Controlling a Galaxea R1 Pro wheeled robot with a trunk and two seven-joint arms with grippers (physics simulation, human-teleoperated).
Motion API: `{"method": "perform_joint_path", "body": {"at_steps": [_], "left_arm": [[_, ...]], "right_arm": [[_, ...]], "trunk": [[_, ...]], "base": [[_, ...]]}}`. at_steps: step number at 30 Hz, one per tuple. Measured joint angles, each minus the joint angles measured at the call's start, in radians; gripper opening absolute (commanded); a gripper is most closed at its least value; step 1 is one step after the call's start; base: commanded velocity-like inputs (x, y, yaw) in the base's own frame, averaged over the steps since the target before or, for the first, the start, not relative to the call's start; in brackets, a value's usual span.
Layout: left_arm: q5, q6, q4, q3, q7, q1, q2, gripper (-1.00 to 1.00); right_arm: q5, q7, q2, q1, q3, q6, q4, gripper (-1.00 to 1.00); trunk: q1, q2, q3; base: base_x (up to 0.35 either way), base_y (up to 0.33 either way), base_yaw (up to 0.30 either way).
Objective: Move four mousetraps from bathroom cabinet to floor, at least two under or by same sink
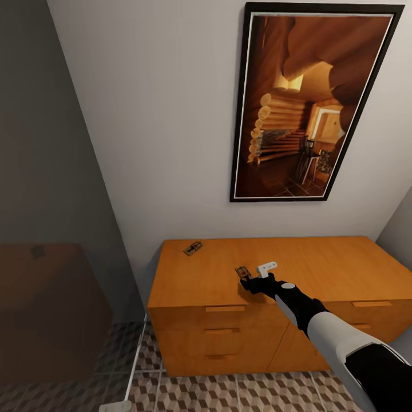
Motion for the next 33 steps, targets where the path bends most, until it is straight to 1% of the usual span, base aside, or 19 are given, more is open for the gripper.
{"method": "perform_joint_path", "body": {"at_steps": [33], "left_arm": [[0.0, 0.0, 0.0, 0.0, 0.0, 0.0, -0.001, 1.0]], "right_arm": [[0.0, 0.0, 0.0, 0.0, 0.0, 0.0, 0.018, 1.0]], "trunk": [[0.0, 0.0, 0.0]], "base": [[0.01, 0.006, 0.0]]}}
